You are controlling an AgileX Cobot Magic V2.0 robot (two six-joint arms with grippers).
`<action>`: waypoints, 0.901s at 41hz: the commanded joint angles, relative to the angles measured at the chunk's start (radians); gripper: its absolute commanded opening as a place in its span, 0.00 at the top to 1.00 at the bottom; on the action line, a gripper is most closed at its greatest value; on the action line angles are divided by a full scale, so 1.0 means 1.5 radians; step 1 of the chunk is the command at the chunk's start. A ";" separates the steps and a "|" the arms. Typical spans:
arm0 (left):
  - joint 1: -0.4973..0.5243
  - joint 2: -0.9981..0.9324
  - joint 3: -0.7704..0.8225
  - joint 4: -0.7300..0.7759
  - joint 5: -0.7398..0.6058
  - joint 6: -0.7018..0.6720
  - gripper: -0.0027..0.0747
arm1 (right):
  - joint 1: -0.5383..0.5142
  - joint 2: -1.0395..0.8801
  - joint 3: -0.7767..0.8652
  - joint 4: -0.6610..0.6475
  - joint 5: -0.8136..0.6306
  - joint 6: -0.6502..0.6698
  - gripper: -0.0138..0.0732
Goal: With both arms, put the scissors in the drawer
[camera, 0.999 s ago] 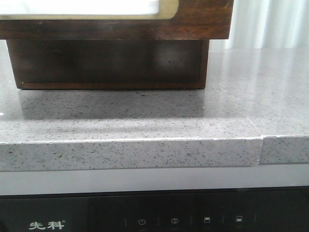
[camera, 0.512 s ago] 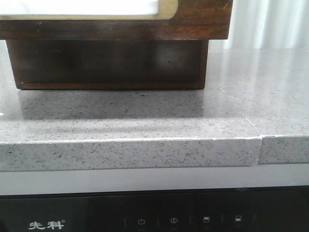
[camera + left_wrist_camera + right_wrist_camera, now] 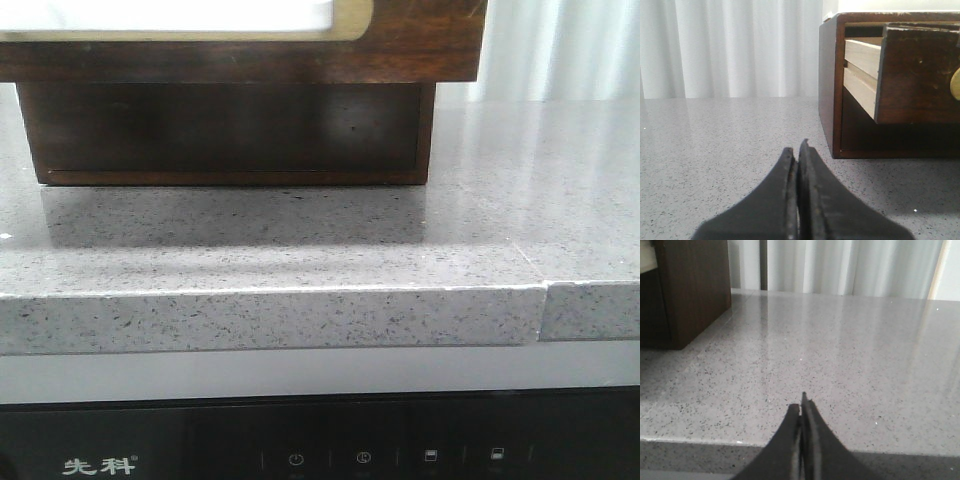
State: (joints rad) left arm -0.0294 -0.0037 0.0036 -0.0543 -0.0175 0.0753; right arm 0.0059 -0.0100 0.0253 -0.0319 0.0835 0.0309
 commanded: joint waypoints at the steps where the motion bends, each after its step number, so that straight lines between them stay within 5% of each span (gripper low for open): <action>1: -0.001 -0.012 0.017 -0.005 -0.054 -0.001 0.99 | 0.001 -0.012 0.001 0.015 -0.073 -0.006 0.92; 37: -0.001 -0.012 0.017 -0.005 -0.054 -0.001 0.99 | 0.005 -0.012 0.001 0.035 -0.128 -0.006 0.92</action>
State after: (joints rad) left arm -0.0294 -0.0037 0.0036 -0.0543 -0.0175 0.0753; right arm 0.0118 -0.0100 0.0276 0.0171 -0.0231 0.0309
